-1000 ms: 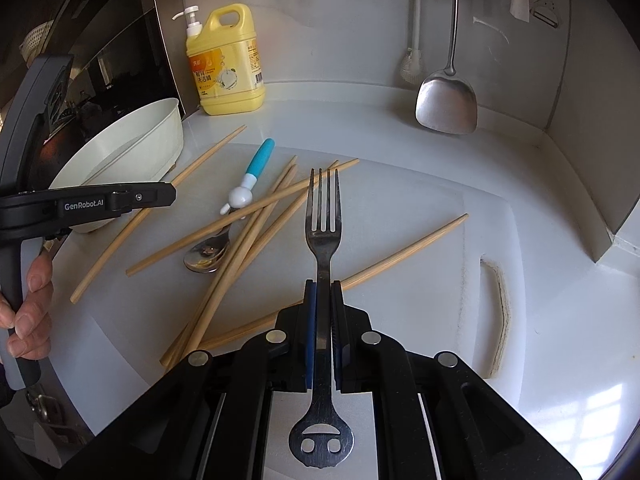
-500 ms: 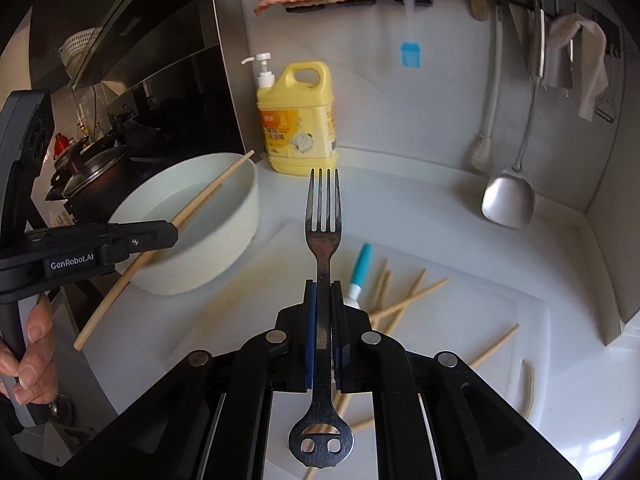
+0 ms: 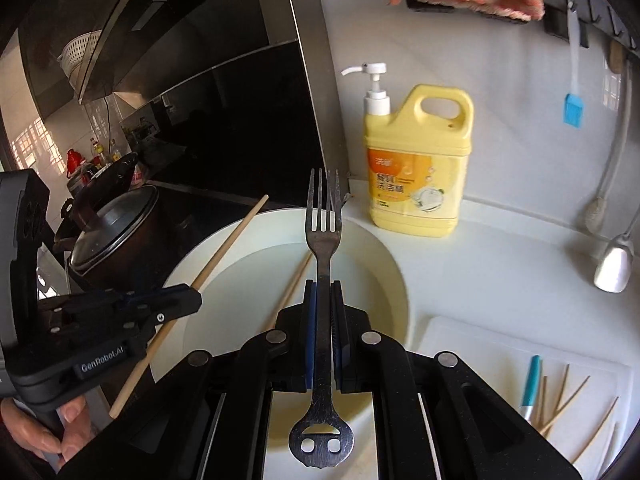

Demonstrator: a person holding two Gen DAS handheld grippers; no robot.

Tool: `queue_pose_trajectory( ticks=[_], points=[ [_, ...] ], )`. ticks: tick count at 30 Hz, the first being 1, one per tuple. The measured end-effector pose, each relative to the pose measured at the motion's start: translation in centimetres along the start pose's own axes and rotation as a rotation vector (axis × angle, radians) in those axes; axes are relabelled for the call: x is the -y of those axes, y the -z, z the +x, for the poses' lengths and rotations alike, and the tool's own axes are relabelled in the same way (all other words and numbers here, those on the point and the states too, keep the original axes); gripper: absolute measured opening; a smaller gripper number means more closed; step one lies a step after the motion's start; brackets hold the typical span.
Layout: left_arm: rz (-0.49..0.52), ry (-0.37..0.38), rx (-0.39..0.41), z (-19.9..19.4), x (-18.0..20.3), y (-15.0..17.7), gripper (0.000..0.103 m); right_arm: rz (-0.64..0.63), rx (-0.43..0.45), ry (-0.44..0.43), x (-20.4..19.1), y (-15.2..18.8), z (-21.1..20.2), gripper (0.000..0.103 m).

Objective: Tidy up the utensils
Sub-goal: 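Carry the chopstick and metal fork with both tools over the white basin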

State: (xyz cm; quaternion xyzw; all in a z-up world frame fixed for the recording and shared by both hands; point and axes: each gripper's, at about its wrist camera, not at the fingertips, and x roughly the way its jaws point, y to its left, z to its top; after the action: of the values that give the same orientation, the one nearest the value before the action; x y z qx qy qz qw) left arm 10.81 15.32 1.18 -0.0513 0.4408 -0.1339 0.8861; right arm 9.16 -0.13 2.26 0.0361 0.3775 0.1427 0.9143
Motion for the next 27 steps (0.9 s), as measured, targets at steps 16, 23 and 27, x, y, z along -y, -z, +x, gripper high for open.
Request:
queue_pose_trajectory(
  ticks=[16, 23, 27],
  points=[
    [-0.061, 0.019, -0.111, 6.7, -4.1, -1.1, 0.007, 0.11, -0.236, -0.004, -1.4, -1.1, 11.5, 0.007],
    [-0.067, -0.005, -0.156, 8.3, -4.3, -1.2, 0.007, 0.123, -0.313, 0.015, -0.1, -0.8, 13.2, 0.007],
    [-0.066, -0.018, -0.182, 9.2, -4.0, -1.1, 0.007, 0.122, -0.338, 0.017, 0.2, -0.4, 13.5, 0.007]
  ],
)
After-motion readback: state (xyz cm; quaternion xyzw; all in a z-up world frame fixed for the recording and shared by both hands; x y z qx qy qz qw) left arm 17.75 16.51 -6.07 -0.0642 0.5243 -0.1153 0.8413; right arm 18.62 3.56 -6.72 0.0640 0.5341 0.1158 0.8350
